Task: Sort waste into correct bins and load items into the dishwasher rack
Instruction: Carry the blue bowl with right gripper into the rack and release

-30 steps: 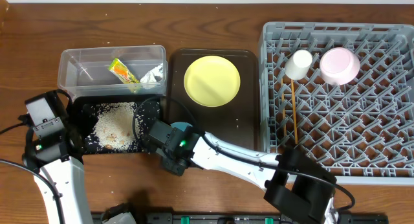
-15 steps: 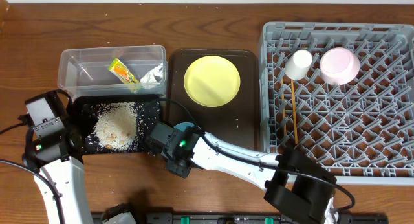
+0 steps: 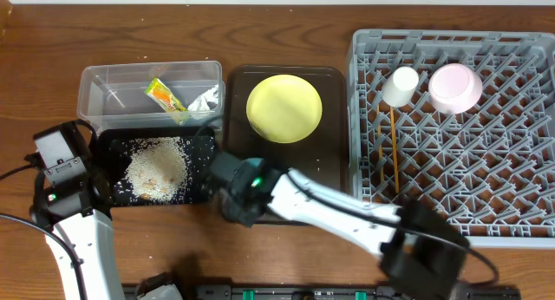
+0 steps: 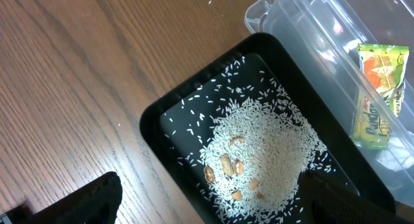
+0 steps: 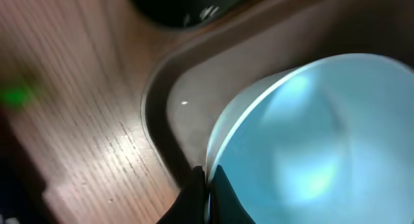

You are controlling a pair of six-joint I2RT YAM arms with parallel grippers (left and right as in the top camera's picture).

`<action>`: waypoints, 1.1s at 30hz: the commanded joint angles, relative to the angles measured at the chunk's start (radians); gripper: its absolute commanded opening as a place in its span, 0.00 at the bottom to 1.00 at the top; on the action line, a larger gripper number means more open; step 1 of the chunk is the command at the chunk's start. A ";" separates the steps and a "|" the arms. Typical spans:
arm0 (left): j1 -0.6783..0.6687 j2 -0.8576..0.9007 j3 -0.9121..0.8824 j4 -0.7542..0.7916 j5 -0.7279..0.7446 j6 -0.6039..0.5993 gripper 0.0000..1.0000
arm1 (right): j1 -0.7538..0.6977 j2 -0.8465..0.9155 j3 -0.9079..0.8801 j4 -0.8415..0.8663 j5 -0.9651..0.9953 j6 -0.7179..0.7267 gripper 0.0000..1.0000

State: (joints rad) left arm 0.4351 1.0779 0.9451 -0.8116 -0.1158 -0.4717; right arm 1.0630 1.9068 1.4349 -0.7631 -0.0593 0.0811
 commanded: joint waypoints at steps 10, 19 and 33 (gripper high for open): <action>0.005 0.000 0.016 -0.003 -0.016 -0.005 0.89 | -0.311 -0.343 0.005 -0.035 -0.396 0.080 0.01; 0.005 0.000 0.016 -0.003 -0.016 -0.005 0.90 | -0.644 -0.409 0.003 -0.129 -0.675 0.074 0.01; 0.005 0.000 0.016 -0.003 -0.016 -0.005 0.89 | -1.115 -0.409 -0.064 -0.223 -1.159 -0.159 0.01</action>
State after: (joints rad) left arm 0.4351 1.0779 0.9451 -0.8116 -0.1158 -0.4717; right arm 0.0090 1.5154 1.3884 -0.9695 -1.0603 0.0132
